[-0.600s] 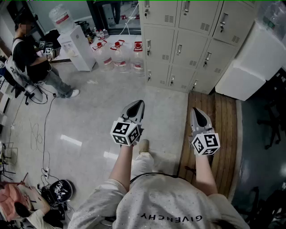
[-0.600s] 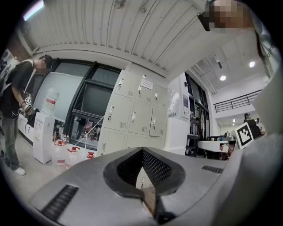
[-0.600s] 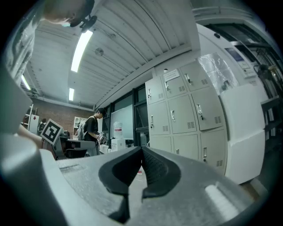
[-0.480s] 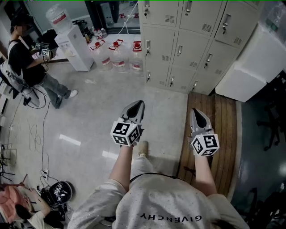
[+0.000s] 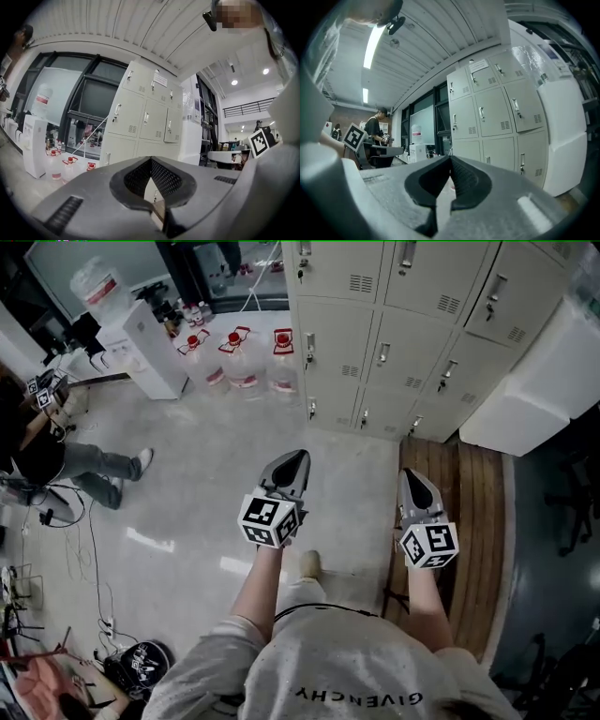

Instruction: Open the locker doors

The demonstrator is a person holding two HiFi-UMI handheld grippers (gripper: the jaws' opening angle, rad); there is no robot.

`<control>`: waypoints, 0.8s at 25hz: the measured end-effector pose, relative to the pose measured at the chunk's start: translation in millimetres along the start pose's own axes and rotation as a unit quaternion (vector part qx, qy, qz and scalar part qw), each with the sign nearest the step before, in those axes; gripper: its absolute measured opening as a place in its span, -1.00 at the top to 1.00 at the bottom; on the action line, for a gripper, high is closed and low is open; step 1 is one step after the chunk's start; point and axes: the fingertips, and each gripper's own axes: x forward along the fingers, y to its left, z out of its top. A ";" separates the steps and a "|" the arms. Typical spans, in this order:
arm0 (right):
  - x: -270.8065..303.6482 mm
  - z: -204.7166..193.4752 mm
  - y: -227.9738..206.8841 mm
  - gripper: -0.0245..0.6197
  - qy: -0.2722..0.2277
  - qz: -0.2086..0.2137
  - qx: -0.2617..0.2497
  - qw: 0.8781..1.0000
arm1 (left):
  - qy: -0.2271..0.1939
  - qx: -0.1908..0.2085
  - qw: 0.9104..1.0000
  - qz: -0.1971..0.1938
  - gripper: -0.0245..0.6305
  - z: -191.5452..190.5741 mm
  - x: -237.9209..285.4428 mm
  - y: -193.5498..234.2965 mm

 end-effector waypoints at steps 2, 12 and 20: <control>18.4 0.5 0.1 0.93 0.002 -0.001 -0.001 1.000 | 0.003 -0.002 1.000 -0.003 0.93 3.0 12.4 14.7; 111.6 8.4 2.9 0.93 -0.020 -0.021 0.017 0.999 | 0.004 -0.002 1.000 -0.030 0.93 23.2 66.1 91.2; 149.9 8.4 1.6 0.93 -0.018 -0.020 0.023 0.999 | 0.003 -0.003 0.999 -0.041 0.93 29.7 92.8 116.4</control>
